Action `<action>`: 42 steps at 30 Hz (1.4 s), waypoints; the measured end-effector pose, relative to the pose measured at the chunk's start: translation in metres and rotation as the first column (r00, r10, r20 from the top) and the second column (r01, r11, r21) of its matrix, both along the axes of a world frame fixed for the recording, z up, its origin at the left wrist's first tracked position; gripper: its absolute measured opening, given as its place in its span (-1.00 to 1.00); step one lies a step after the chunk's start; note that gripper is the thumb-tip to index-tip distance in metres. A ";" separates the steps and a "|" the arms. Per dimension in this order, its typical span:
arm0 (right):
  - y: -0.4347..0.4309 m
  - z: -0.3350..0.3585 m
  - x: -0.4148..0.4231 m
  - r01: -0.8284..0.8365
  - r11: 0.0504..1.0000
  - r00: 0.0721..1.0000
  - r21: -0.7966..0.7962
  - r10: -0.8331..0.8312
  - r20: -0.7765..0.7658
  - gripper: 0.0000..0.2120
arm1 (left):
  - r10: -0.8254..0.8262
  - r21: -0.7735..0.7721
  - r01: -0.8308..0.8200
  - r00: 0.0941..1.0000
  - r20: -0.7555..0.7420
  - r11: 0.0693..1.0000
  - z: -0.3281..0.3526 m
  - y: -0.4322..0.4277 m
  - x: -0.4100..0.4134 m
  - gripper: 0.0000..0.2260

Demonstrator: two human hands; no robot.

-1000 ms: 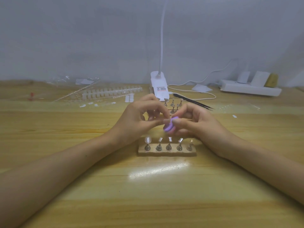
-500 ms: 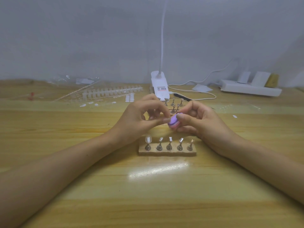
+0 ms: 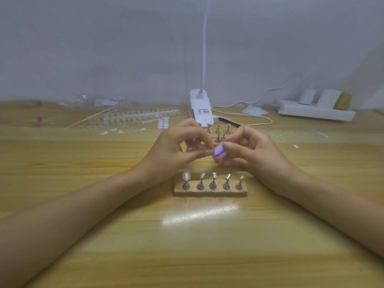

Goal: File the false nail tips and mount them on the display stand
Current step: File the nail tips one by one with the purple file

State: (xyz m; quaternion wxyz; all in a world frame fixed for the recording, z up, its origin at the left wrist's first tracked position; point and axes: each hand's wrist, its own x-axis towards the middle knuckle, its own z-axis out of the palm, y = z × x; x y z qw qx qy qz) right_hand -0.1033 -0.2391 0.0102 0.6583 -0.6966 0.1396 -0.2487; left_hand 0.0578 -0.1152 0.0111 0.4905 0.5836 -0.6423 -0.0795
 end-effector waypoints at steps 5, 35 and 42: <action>0.000 -0.001 0.001 -0.015 0.999 0.999 -0.033 0.014 -0.030 -0.74 | -0.011 0.001 0.011 1.000 0.015 1.000 0.001 0.000 -0.002 -0.92; -0.002 0.000 0.001 -0.008 1.000 1.000 0.019 0.009 -0.016 -0.81 | 0.007 -0.006 -0.007 1.000 0.023 1.000 0.000 0.000 -0.001 -0.93; -0.001 0.000 0.001 -0.023 0.999 0.999 0.024 0.023 -0.022 -0.78 | 0.026 -0.009 -0.026 0.999 0.037 1.000 -0.001 0.000 0.000 -0.96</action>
